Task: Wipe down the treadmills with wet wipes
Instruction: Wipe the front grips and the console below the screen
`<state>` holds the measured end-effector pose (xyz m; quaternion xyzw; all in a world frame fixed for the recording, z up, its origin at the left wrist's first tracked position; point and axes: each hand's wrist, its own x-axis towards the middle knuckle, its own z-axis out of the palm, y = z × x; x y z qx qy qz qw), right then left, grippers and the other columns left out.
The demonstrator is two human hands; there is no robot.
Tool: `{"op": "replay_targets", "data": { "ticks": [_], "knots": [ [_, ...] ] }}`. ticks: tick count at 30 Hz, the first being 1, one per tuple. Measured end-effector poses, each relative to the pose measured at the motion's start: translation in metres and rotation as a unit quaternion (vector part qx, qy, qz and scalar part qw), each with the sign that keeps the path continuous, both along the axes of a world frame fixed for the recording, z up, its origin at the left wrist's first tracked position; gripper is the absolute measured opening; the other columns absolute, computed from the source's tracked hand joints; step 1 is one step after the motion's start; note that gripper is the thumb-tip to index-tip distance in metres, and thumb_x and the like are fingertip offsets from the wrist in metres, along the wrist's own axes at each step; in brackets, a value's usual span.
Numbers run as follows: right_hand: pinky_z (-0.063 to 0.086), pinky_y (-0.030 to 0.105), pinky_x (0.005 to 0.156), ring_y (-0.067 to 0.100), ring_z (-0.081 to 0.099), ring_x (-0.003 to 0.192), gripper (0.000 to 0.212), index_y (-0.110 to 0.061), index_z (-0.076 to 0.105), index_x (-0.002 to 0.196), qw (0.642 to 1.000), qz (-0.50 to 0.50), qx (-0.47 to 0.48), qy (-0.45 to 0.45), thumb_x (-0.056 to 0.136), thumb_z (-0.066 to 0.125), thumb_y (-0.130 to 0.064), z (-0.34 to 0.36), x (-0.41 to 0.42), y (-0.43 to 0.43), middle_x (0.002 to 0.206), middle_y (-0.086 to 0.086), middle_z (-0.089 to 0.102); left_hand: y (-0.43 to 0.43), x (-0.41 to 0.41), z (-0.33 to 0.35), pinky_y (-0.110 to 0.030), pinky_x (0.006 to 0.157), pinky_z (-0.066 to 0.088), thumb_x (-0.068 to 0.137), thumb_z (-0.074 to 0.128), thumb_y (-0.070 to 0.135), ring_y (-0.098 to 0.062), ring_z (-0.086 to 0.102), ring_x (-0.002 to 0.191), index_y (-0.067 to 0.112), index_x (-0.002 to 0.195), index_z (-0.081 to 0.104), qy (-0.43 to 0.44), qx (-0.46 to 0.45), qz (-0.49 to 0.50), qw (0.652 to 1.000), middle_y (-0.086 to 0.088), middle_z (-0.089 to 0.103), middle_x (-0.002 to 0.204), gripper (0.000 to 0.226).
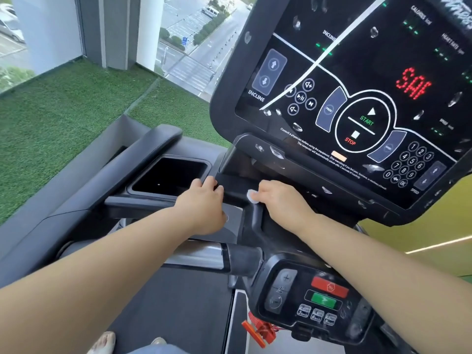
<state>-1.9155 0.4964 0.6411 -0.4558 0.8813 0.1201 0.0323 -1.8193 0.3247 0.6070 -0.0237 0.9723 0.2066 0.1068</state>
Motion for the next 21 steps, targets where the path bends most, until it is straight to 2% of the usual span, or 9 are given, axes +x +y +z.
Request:
{"op": "replay_targets", "data": {
  "ticks": [2, 4, 7, 10, 13, 15, 16, 18, 21],
  "knots": [
    [0.034, 0.025, 0.065, 0.022, 0.047, 0.075, 0.028, -0.015, 0.072, 0.094, 0.998, 0.02, -0.029, -0.046, 0.087, 0.048, -0.002, 0.003, 0.006, 0.009, 0.084, 0.005, 0.056, 0.004, -0.001, 0.001, -0.039, 0.097, 0.04, 0.095, 0.043, 0.037, -0.031, 0.03, 0.124, 0.012, 0.134, 0.035, -0.003, 0.002, 0.005, 1.0, -0.009, 0.025, 0.143, 0.047],
    [0.043, 0.027, 0.057, 0.016, 0.05, 0.065, 0.021, -0.017, 0.075, 0.082, 0.991, 0.036, -0.056, -0.12, 0.087, 0.058, -0.005, 0.009, 0.012, 0.02, 0.071, -0.002, 0.054, 0.007, -0.001, -0.001, -0.04, 0.1, 0.038, 0.096, 0.042, 0.035, -0.031, 0.025, 0.131, 0.014, 0.14, 0.032, 0.005, 0.007, 0.005, 1.0, -0.01, 0.022, 0.145, 0.05],
    [0.049, 0.024, 0.077, 0.008, 0.061, 0.077, 0.012, -0.015, 0.078, 0.088, 0.966, -0.068, -0.135, -0.208, 0.088, 0.066, -0.012, 0.027, 0.011, 0.024, 0.078, -0.003, 0.064, 0.01, -0.003, -0.004, -0.039, 0.109, 0.031, 0.096, 0.04, 0.035, -0.029, 0.014, 0.139, 0.017, 0.146, 0.028, 0.033, 0.003, -0.041, 0.999, -0.006, 0.016, 0.153, 0.054],
    [0.044, 0.02, 0.078, 0.011, 0.058, 0.08, 0.017, -0.015, 0.076, 0.1, 0.962, -0.115, -0.194, -0.155, 0.092, 0.062, -0.012, 0.019, 0.0, 0.018, 0.085, 0.003, 0.062, 0.017, -0.009, -0.003, -0.037, 0.114, 0.022, 0.098, 0.038, 0.033, -0.028, 0.009, 0.141, 0.017, 0.149, 0.022, 0.042, -0.004, -0.074, 0.996, -0.005, 0.014, 0.155, 0.056],
    [0.038, 0.031, 0.071, 0.02, 0.048, 0.076, 0.031, -0.002, 0.065, 0.091, 0.983, -0.127, -0.093, -0.091, 0.096, 0.053, -0.031, 0.001, -0.001, 0.007, 0.081, 0.006, 0.049, 0.023, -0.013, -0.001, -0.036, 0.113, 0.023, 0.098, 0.039, 0.031, -0.027, 0.008, 0.142, 0.018, 0.15, 0.02, 0.04, -0.008, -0.085, 0.996, -0.006, 0.013, 0.155, 0.057],
    [0.035, 0.037, 0.066, 0.026, 0.044, 0.073, 0.025, -0.004, 0.051, 0.078, 0.988, -0.097, -0.085, -0.082, 0.094, 0.053, -0.023, -0.004, -0.001, 0.007, 0.078, 0.009, 0.041, 0.025, -0.013, -0.001, -0.036, 0.11, 0.025, 0.098, 0.038, 0.032, -0.028, 0.007, 0.142, 0.019, 0.15, 0.019, 0.032, -0.016, -0.085, 0.996, -0.006, 0.012, 0.155, 0.058],
    [0.036, 0.038, 0.063, 0.028, 0.045, 0.072, 0.02, -0.004, 0.052, 0.077, 0.991, -0.067, -0.082, -0.077, 0.092, 0.055, -0.016, -0.004, 0.0, 0.008, 0.077, 0.009, 0.039, 0.027, -0.013, 0.0, -0.037, 0.11, 0.025, 0.098, 0.038, 0.033, -0.029, 0.007, 0.142, 0.019, 0.15, 0.018, 0.027, -0.022, -0.088, 0.996, -0.006, 0.011, 0.155, 0.058],
    [0.038, 0.036, 0.056, 0.03, 0.049, 0.067, 0.007, -0.005, 0.064, 0.079, 0.995, 0.01, -0.074, -0.066, 0.085, 0.063, -0.003, -0.004, 0.002, 0.015, 0.074, 0.004, 0.036, 0.03, -0.012, 0.003, -0.037, 0.111, 0.022, 0.098, 0.037, 0.033, -0.032, 0.007, 0.141, 0.02, 0.15, 0.018, 0.018, -0.03, -0.094, 0.995, -0.006, 0.01, 0.156, 0.057],
    [0.029, 0.025, 0.051, 0.019, 0.043, 0.057, 0.015, -0.01, 0.072, 0.075, 0.991, 0.079, -0.083, -0.074, 0.074, 0.075, 0.005, -0.004, 0.007, 0.023, 0.07, -0.006, 0.036, 0.032, -0.012, 0.006, -0.036, 0.113, 0.016, 0.098, 0.035, 0.031, -0.034, 0.007, 0.141, 0.02, 0.15, 0.018, 0.013, -0.039, -0.093, 0.995, -0.005, 0.009, 0.157, 0.056]
  ]
}}
